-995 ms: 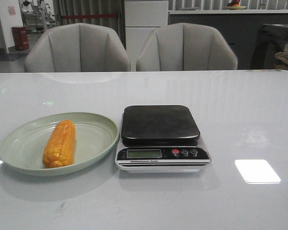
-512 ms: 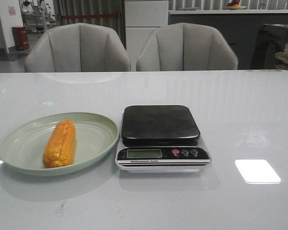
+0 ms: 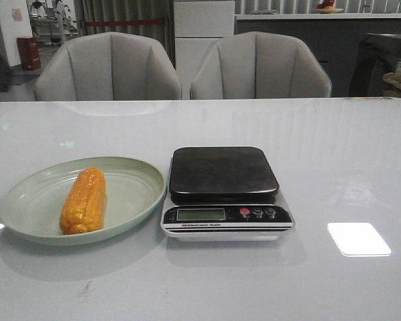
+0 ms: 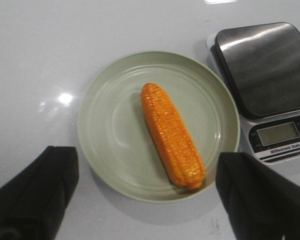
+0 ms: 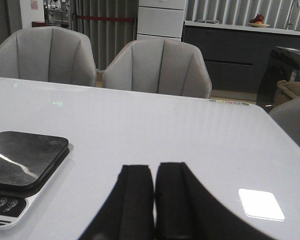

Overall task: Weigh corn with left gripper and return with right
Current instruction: 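Lower the left gripper over the corn cob on the green plate and grasp it, then lift the corn with the left gripper and place it on the scale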

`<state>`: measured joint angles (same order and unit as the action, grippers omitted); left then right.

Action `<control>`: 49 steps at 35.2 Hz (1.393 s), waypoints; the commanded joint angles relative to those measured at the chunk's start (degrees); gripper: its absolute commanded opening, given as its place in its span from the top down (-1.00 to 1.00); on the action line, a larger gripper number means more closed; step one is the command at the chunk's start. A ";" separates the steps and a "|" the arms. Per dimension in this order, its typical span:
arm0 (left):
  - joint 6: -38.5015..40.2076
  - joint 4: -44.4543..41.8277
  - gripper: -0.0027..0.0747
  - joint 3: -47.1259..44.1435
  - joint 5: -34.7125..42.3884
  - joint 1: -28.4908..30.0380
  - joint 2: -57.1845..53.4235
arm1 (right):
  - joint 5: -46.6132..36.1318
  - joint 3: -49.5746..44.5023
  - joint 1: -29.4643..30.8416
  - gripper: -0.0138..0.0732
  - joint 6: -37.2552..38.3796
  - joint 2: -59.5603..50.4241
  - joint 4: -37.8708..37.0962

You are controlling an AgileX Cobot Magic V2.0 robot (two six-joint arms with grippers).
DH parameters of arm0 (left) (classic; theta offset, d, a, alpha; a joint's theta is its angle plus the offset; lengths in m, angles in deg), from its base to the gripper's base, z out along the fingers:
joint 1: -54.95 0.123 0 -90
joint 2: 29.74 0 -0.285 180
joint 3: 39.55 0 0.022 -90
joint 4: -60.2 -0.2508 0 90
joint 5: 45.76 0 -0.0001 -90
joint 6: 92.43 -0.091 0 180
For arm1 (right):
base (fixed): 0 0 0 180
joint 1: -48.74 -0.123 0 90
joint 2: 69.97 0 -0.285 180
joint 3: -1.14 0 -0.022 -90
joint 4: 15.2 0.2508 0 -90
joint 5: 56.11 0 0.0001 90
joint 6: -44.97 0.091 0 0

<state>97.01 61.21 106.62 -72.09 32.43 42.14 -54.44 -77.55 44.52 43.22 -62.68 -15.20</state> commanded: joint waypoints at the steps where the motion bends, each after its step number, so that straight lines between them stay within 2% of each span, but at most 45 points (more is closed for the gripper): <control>1: 0.89 1.08 -0.64 4.31 4.80 -2.60 5.76 | -4.34 -0.57 0.45 0.24 -0.52 -1.13 -0.70; 11: 1.01 5.91 -0.64 11.73 3.02 -3.84 22.52 | -4.34 -0.57 0.45 0.24 -0.52 -1.13 -0.70; 24: 1.01 9.52 -0.62 14.31 0.38 -3.84 34.33 | -4.34 -0.57 0.45 0.24 -0.52 -1.13 -0.70; 27: 1.01 9.56 -0.40 14.70 -0.21 -3.84 35.53 | -4.34 -0.57 0.45 0.24 -0.52 -1.13 -0.70; 33: 0.46 9.81 0.64 19.07 -2.75 -4.64 35.77 | -4.34 -0.57 0.45 0.24 -0.52 -1.13 -0.70; 38: 0.21 9.81 0.61 25.91 -4.19 -7.18 35.77 | -4.34 -0.57 0.45 0.24 -0.52 -1.13 -0.70; 45: 0.21 9.81 0.62 31.28 -1.87 -11.92 37.30 | -4.34 -0.57 0.45 0.24 -0.52 -1.13 -0.70; 49: 0.21 12.65 0.60 34.58 -2.15 -14.02 39.99 | -4.34 -0.57 0.45 0.24 -0.52 -1.13 -0.70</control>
<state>97.19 71.20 137.50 -76.42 19.98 82.95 -54.44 -77.55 44.52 43.22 -62.68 -15.20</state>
